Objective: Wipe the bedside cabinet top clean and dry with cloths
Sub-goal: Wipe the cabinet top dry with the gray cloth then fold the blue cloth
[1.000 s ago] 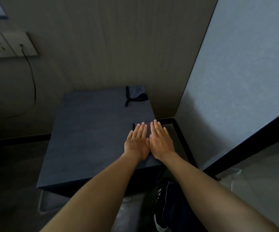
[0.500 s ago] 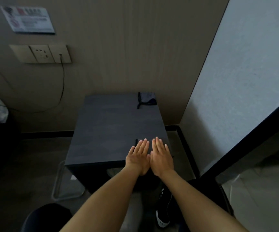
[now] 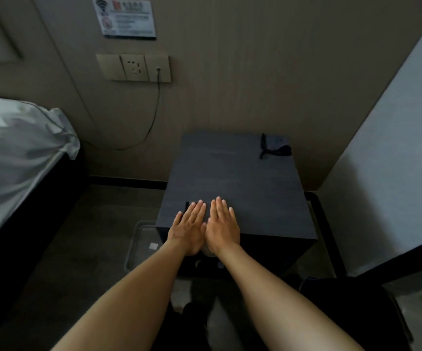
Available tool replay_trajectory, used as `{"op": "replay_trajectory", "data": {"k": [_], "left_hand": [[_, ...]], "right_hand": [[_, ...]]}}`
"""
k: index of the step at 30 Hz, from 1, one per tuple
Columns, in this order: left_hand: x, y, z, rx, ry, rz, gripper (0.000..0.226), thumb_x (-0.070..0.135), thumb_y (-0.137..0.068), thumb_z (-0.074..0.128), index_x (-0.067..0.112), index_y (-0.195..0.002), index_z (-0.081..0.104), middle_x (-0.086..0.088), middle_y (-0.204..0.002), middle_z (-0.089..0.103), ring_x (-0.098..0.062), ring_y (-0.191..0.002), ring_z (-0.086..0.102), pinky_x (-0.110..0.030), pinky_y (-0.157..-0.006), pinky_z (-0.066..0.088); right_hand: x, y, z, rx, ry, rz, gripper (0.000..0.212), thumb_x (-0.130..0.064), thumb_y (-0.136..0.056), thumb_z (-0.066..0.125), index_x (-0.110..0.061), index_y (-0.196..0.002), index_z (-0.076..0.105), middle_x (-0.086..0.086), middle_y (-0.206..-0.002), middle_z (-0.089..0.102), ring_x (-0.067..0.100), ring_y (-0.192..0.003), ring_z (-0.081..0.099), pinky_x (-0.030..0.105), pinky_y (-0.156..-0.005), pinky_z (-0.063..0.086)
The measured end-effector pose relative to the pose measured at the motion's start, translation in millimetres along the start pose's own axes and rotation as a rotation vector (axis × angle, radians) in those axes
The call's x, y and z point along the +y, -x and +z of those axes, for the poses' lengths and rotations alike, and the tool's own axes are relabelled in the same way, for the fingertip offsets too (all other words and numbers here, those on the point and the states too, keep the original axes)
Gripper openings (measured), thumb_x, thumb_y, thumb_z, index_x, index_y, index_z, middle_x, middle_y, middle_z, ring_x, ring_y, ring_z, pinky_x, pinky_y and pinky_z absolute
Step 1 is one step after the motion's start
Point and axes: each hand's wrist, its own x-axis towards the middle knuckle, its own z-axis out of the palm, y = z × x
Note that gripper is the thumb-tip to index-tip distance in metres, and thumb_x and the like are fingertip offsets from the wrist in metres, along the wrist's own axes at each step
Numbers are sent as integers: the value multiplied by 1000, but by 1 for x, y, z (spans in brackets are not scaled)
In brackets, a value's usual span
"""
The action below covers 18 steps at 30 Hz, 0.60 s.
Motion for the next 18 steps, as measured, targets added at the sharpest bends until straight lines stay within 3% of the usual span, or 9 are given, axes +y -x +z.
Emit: {"op": "replay_trajectory", "data": {"k": [8, 18], "left_hand": [[-73, 18, -9, 6, -7, -130, 57, 38, -104, 6, 22, -153, -19, 9, -160, -25, -10, -146, -23, -43, -122, -7], [-90, -17, -23, -42, -43, -174, 58, 39, -104, 6, 20, -153, -20, 5, -161, -24, -14, -147, -20, -42, -121, -9]], "right_hand": [[-77, -24, 13, -22, -23, -89, 66, -34, -106, 27, -6, -156, -6, 10, -165, -12, 21, -152, -12, 40, -124, -6], [-85, -58, 13, -21, 10, -105, 66, -36, -106, 26, -6, -156, -6, 11, -165, -10, 22, -153, -11, 41, -123, -5]]}}
